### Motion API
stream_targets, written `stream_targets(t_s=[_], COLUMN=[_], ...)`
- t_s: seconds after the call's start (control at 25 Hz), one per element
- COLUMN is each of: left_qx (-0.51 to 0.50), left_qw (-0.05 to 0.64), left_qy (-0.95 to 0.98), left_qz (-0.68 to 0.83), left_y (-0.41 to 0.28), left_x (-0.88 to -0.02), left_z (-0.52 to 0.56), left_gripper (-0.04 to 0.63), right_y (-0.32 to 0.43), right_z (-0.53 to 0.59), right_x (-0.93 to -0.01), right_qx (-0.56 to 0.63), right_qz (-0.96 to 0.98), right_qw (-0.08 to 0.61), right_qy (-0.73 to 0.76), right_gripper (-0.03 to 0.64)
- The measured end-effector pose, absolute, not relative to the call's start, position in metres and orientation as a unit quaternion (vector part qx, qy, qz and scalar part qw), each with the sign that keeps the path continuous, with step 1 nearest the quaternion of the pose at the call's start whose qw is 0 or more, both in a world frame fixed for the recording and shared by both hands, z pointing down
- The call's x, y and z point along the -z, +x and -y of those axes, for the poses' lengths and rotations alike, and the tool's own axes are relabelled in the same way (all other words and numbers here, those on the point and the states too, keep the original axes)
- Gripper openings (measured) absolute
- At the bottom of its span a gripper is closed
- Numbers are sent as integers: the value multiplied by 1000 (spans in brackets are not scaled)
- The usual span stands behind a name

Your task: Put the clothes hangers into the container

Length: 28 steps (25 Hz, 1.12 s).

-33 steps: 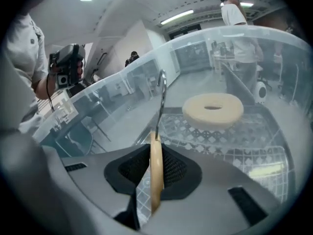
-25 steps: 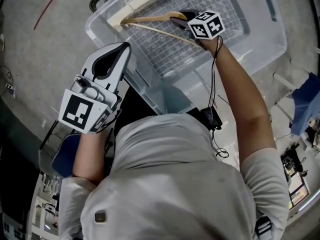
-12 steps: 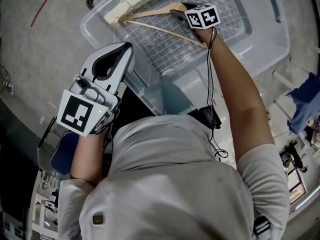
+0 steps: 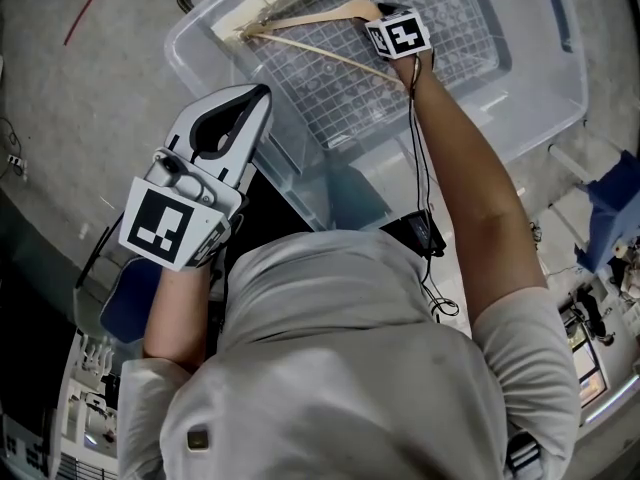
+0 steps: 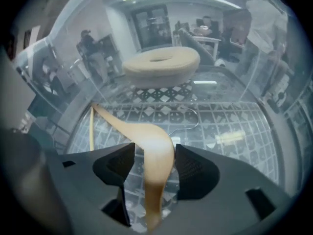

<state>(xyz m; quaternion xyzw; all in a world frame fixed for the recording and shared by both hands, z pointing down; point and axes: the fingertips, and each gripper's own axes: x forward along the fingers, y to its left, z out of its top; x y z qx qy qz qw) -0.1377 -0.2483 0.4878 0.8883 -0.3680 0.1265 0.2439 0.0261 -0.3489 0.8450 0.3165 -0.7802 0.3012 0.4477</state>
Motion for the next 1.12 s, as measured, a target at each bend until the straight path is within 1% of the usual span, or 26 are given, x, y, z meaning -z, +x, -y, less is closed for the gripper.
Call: stream_targets(t_s=[0.08, 0.44, 0.68, 0.8, 0.92, 1.12], left_qx=[-126, -130, -116, -111, -108, -99], left_qw=[244, 236, 217, 207, 199, 175], left_qy=[889, 892, 897, 899, 902, 907], left_qz=[367, 364, 368, 369, 368, 371], left_y=[-137, -135, -126, -118, -108, -95], left_x=[-488, -483, -462, -452, -441, -419], left_z=[247, 240, 226, 215, 200, 181], left_gripper=[17, 17, 17, 17, 17, 17], right_y=[27, 26, 22, 22, 28, 31], right_z=[346, 342, 347, 343, 332, 319], right_x=[-850, -838, -793, -768, -742, -673], right_qx=[-286, -287, -274, -243, -228, -187], right_qz=[776, 775, 791, 799, 805, 833], right_qw=[468, 469, 441, 445, 439, 395], right_qy=[313, 310, 325, 323, 326, 340], right_gripper=[268, 268, 267, 261, 220, 129])
